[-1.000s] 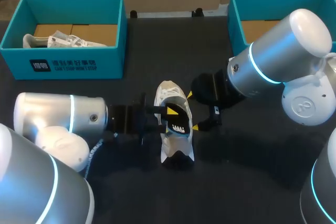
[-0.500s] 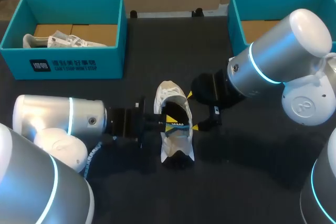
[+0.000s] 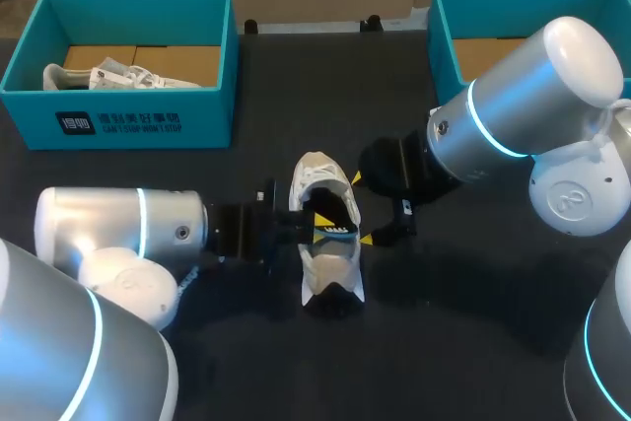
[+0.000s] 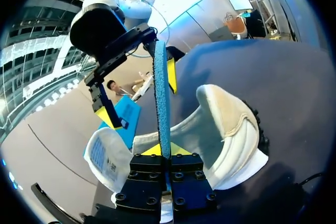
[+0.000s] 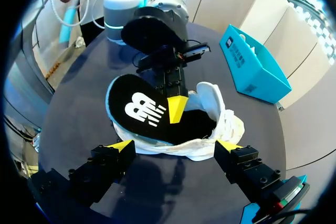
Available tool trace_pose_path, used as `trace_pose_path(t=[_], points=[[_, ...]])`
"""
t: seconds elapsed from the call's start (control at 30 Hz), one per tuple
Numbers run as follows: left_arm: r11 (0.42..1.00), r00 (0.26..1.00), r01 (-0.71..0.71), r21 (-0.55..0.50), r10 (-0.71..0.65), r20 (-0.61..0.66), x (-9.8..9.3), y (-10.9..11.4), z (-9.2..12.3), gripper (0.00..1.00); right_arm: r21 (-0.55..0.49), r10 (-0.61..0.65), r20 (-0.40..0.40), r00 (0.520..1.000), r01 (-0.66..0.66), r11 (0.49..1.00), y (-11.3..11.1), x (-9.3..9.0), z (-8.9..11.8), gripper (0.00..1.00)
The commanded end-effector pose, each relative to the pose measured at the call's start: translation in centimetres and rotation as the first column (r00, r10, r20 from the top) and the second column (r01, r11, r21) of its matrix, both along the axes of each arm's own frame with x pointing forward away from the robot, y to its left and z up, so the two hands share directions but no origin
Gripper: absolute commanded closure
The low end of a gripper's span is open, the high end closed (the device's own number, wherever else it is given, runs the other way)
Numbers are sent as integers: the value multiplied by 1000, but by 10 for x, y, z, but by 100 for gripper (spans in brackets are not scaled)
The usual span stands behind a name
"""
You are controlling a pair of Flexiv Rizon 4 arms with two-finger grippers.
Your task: Take the shoe out of the shoebox, open the shoe tongue, remove and reinsert the insole, then place the shoe into the shoebox
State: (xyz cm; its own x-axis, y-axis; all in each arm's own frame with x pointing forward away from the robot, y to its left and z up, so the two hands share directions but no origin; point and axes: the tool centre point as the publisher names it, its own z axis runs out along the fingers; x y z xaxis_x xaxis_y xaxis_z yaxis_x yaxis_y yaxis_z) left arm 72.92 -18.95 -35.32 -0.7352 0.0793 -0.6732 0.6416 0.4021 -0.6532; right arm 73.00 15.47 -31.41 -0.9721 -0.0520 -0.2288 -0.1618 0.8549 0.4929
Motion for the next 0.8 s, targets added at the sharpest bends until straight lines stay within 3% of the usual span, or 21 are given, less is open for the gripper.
trace_pose_path(t=[0.03, 0.17, 0.23, 0.43, 0.5, 0.63, 0.8], points=[[1000, 1000, -7, 8, 7, 3, 6, -5, -4, 100, 0, 1, 1, 1000, -1, 1000, 0, 0, -1, 0], [1000, 1000, 2, 7, -2, -1, 3, -5, 1, 100, 0, 1, 1, 1000, -1, 1000, 0, 0, -1, 0], [1000, 1000, 8, 0, -8, -4, 1, -4, 5, 75, 0, 1, 1, 1000, -1, 1000, 0, 0, -1, 0], [1000, 1000, 18, -12, -18, -15, -6, 1, 19, 77, 0, 1, 1, 1000, -1, 1000, 0, 0, -1, 0], [1000, 1000, 22, -13, -23, -17, -9, 1, 23, 82, 0, 1, 1, 1000, -1, 1000, 0, 0, -1, 0], [999, 999, 33, -14, -34, -19, -11, 1, 25, 88, 0, 1, 1, 1000, -1, 1000, 0, 0, -1, 0], [999, 998, 50, -12, -50, -29, -16, -3, 26, 88, 0, 1, 1, 1000, -1, 1000, 0, 0, -1, 0]])
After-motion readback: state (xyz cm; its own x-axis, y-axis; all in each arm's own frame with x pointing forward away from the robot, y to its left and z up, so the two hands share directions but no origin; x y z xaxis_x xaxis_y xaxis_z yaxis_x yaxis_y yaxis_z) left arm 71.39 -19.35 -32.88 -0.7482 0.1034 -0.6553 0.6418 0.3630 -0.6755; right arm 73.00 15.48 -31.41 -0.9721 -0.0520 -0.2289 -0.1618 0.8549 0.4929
